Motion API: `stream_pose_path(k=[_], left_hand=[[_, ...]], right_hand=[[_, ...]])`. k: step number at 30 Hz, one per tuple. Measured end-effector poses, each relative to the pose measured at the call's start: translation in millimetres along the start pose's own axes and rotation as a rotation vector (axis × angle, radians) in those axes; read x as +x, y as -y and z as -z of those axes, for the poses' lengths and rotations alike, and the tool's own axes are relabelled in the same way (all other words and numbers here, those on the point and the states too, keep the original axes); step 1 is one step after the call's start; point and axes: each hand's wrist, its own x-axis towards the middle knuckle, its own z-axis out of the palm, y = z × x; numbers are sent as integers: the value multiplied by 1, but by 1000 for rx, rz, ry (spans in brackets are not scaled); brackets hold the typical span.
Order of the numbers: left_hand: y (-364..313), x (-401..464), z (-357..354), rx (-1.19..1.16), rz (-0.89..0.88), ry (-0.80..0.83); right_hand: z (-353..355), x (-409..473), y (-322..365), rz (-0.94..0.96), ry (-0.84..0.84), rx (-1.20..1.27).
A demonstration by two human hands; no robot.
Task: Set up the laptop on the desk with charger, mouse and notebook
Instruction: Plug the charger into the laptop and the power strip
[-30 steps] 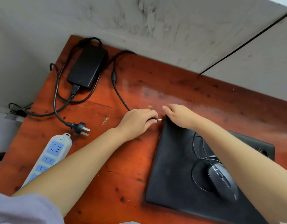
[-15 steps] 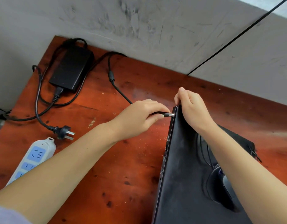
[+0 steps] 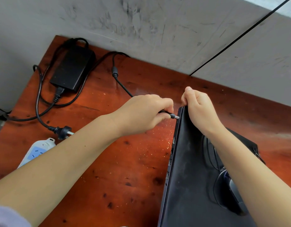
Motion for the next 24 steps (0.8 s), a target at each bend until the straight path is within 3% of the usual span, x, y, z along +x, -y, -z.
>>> stream_pose_path(k=[4,17,24], left_hand=[[-2,2,4,110,-24,30],[-2,13,-8,40,59,88],[38,8,-41,73,190,167]], right_hand=[[-7,-4,3,-22,-11,-39],[-22,4,-4,-47,-63,-117],[-64,13,-21,-83,73,-332]])
